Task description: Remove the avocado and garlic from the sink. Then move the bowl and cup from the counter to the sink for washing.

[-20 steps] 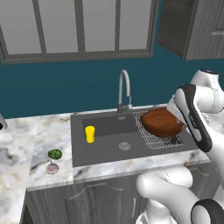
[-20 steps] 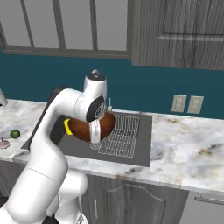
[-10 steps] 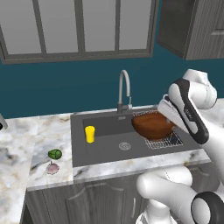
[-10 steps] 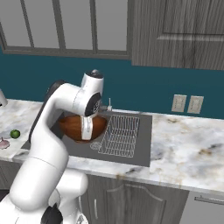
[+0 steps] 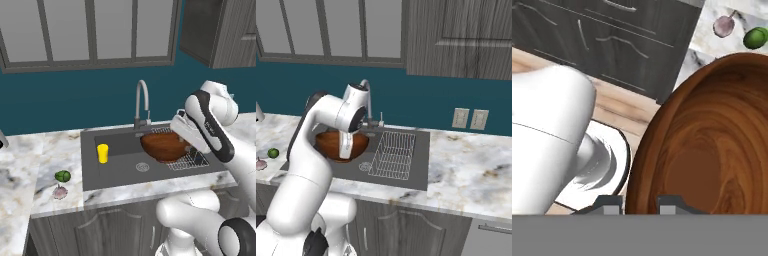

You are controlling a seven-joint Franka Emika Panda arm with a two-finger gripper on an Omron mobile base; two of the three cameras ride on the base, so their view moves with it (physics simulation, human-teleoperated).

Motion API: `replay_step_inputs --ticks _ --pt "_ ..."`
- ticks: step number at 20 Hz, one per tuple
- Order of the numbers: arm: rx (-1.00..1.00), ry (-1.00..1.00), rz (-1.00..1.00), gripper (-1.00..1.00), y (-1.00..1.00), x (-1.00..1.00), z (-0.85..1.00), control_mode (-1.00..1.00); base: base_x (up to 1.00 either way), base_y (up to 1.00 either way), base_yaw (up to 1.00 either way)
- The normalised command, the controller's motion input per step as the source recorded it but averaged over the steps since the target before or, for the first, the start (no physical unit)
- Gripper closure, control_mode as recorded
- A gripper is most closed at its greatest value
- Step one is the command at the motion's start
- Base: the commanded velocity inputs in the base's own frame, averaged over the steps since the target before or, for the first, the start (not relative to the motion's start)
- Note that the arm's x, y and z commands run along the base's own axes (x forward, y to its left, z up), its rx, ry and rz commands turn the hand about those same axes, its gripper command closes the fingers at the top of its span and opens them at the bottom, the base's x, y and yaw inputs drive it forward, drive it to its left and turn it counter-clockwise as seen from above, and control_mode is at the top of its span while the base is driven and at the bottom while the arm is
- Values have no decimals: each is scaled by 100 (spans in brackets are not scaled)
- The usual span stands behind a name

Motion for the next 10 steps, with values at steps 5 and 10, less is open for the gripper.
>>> replay_step_inputs --ticks 5,10 --pt "6 8 0 100 27 17 -12 -100 0 0 0" --pt "6 9 0 100 29 21 -16 -100 0 0 0"
